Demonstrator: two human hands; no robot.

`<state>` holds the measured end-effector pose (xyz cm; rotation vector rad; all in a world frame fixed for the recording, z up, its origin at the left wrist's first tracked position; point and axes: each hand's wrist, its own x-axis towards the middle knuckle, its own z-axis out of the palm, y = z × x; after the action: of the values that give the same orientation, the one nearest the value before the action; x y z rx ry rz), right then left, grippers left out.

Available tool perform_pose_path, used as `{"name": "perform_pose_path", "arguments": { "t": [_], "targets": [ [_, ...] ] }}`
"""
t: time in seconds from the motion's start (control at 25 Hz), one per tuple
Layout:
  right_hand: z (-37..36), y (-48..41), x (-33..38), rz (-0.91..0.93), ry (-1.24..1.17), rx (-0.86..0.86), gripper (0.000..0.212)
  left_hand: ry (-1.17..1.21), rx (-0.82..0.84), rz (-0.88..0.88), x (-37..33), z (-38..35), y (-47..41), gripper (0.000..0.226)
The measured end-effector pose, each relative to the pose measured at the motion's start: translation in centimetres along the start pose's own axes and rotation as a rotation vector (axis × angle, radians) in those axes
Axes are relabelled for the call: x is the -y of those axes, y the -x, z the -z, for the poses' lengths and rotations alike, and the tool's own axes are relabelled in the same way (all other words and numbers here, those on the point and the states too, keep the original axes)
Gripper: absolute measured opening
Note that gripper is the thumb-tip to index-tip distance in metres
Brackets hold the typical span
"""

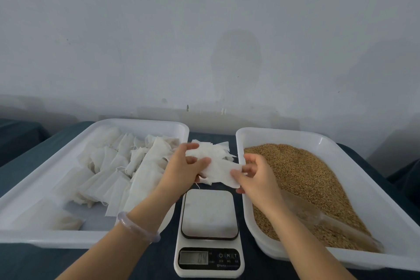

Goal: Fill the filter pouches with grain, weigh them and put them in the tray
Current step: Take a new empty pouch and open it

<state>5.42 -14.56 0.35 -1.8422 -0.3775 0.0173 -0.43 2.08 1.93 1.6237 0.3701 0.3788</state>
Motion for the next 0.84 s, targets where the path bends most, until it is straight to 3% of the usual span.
{"name": "perform_pose_path", "arguments": {
  "t": [0.12,0.2,0.28,0.4,0.48,0.56,0.68,0.76,0.84],
  "targets": [
    [0.6,0.8,1.2,0.482,0.236,-0.048,0.037,-0.3,0.002,-0.276,-0.4,0.4,0.1,0.042],
    [0.9,1.2,2.3,0.624,0.226,0.116,0.041,-0.341,0.082,-0.334,-0.9,0.6,0.3,0.05],
    [0.9,1.5,3.1,0.627,0.241,0.284,0.041,-0.365,0.197,-0.363,-1.2,0.8,0.2,0.053],
    [0.9,1.5,3.6,0.616,0.337,0.371,0.035,-0.375,0.357,-0.38,-1.2,1.3,0.4,0.055],
    [0.9,1.5,3.5,0.562,0.436,0.452,0.047,-0.32,0.406,-0.359,-1.1,1.6,0.5,0.055],
    [0.9,1.4,3.4,0.548,0.473,0.434,0.047,-0.28,0.43,-0.344,-1.3,2.0,0.5,0.052],
    [0.5,1.6,3.8,0.581,0.405,0.298,0.027,-0.187,0.412,-0.308,-1.2,2.0,1.0,0.051],
    [0.4,1.6,3.9,0.598,0.374,0.241,0.025,-0.147,0.524,-0.199,-1.4,1.9,1.4,0.061],
    [0.4,1.6,3.7,0.609,0.359,0.218,0.021,-0.155,0.67,-0.138,-1.3,1.7,1.7,0.052]
  ]
}}
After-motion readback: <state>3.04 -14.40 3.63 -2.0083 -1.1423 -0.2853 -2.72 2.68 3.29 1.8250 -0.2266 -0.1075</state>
